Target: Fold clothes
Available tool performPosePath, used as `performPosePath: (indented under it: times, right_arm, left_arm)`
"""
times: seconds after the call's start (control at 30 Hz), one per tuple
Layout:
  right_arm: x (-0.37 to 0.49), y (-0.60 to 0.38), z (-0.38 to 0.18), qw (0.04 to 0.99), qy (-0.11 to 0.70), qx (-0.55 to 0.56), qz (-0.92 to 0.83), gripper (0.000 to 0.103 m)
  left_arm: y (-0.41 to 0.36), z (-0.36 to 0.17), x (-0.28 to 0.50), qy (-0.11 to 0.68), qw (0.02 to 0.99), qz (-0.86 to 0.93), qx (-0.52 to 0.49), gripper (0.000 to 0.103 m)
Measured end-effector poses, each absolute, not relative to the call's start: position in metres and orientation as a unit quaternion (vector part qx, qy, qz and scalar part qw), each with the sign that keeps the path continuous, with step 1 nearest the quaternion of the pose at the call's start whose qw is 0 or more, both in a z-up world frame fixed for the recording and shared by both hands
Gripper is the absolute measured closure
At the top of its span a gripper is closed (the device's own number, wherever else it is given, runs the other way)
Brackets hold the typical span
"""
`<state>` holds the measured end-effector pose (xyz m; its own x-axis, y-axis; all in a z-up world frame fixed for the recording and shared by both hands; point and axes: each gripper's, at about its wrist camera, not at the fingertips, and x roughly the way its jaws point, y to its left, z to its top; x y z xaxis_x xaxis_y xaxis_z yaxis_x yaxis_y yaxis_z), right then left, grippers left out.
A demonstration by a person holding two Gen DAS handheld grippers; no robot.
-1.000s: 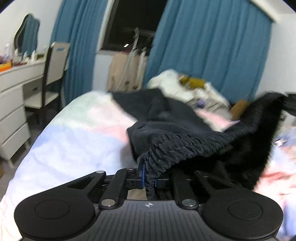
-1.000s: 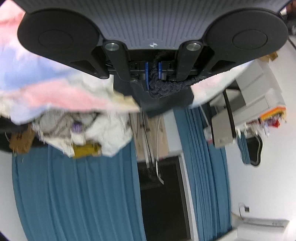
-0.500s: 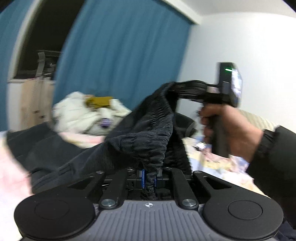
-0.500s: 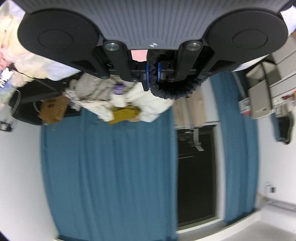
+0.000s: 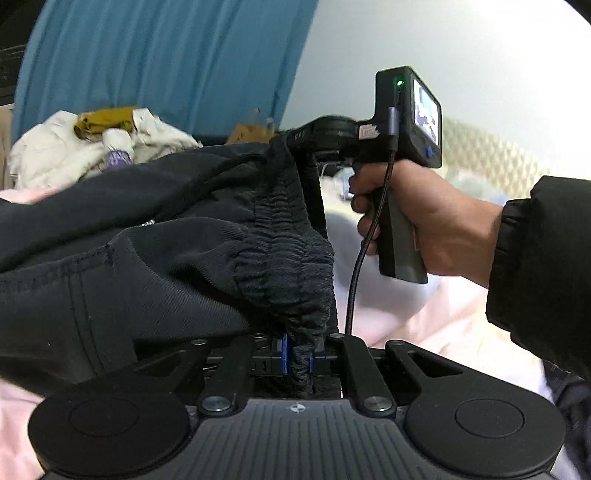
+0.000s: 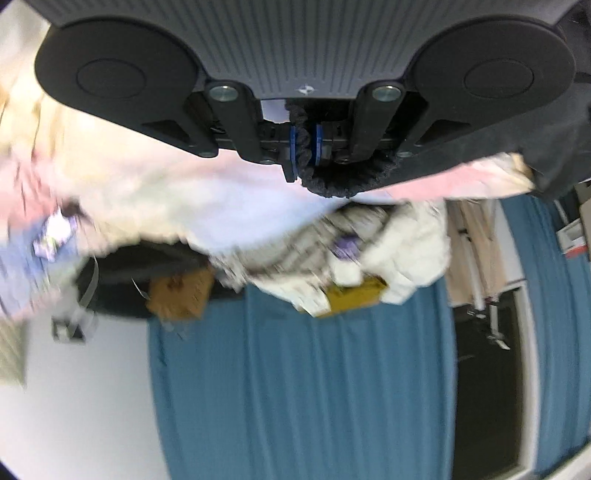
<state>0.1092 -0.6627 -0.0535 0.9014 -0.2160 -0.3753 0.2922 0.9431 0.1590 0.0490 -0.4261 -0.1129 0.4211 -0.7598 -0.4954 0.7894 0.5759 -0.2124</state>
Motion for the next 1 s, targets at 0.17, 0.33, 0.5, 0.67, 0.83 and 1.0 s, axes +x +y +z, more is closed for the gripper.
performPosePath:
  times: [0.17,0.33,0.5,0.67,0.83,1.0]
  right_arm:
    - [0.101,-0.667,-0.083,0.967,0.162,0.140,-0.139,0.085]
    - [0.084,-0.648,-0.059,0.967,0.146,0.143,-0.151,0.037]
    - [0.045,-0.628,-0.030,0.965,0.163,0.117,-0.168,0.013]
    - [-0.003,-0.603,0.002,0.971,0.135,0.131,-0.146,0.007]
    - [-0.040,-0.554,0.031,0.979,0.118,0.122,-0.116,0.007]
    - [-0.059,-0.486,0.053,0.985,0.108,0.111,-0.080,0.007]
  left_arm:
    - [-0.422,-0.133,0.053,0.271,0.836,-0.476,0.038,0.083]
    - [-0.399,-0.115,0.032,0.237,0.835,-0.494,0.041,0.035]
    - [-0.364,-0.092,0.010,0.174,0.854,-0.488,0.038,0.000]
    - [-0.321,-0.065,-0.001,0.160,0.871,-0.462,0.039,0.000]
    - [-0.266,-0.038,-0.016,0.158,0.897,-0.412,0.032,0.000]
    - [-0.219,-0.009,-0.026,0.163,0.913,-0.373,0.023,0.000]
